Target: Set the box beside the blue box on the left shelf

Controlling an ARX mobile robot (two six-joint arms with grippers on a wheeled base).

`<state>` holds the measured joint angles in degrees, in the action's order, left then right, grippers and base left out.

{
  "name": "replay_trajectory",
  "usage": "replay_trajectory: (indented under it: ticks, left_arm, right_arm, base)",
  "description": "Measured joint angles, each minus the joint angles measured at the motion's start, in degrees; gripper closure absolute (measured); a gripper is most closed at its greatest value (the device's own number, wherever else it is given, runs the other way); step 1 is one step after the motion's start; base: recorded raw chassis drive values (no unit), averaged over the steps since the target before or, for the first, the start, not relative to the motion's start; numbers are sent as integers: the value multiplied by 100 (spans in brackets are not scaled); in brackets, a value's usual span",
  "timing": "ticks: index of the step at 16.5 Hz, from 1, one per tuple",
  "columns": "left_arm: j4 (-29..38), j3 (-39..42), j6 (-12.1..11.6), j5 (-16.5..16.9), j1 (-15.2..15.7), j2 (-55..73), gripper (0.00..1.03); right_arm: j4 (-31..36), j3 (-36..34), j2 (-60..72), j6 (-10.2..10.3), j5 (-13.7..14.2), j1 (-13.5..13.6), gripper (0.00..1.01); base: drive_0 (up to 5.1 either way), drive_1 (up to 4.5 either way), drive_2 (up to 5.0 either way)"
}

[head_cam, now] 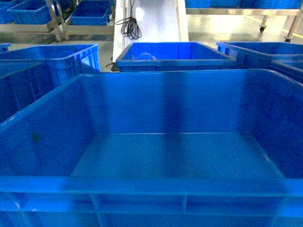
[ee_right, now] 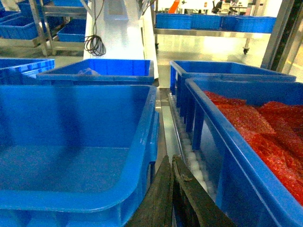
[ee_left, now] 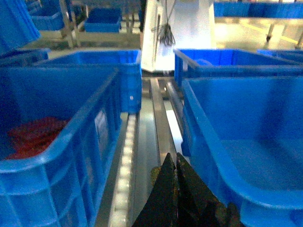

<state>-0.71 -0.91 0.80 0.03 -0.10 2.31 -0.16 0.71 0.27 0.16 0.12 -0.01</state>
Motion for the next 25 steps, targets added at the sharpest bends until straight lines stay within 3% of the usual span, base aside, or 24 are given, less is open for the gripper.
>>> replay_trajectory:
  ticks: [5, 6, 8, 9, 15, 25]
  left_arm:
    - [35, -2, -17, -7, 0, -168, 101]
    - [35, -2, -17, -7, 0, -168, 94]
    - [35, -2, -20, -7, 0, -168, 69]
    - [35, -2, -17, -7, 0, -168, 62]
    - [35, -2, -26, -7, 0, -168, 3]
    - [35, -2, -24, -4, 0, -168, 5]
  right_arm:
    - [-9, 0, 0, 0, -11, 0, 99]
    - [-9, 0, 0, -2, -11, 0, 94]
    - [-11, 0, 0, -2, -11, 0, 68]
    - [-11, 0, 0, -2, -11, 0, 63]
    - [-11, 0, 0, 0, -11, 0, 1]
    - [-11, 0, 0, -2, -11, 0, 3]
  base:
    - [0, 0, 0]
    - [0, 0, 0]
    - [0, 0, 0]
    - [0, 0, 0]
    - [0, 0, 0]
    - [0, 0, 0]
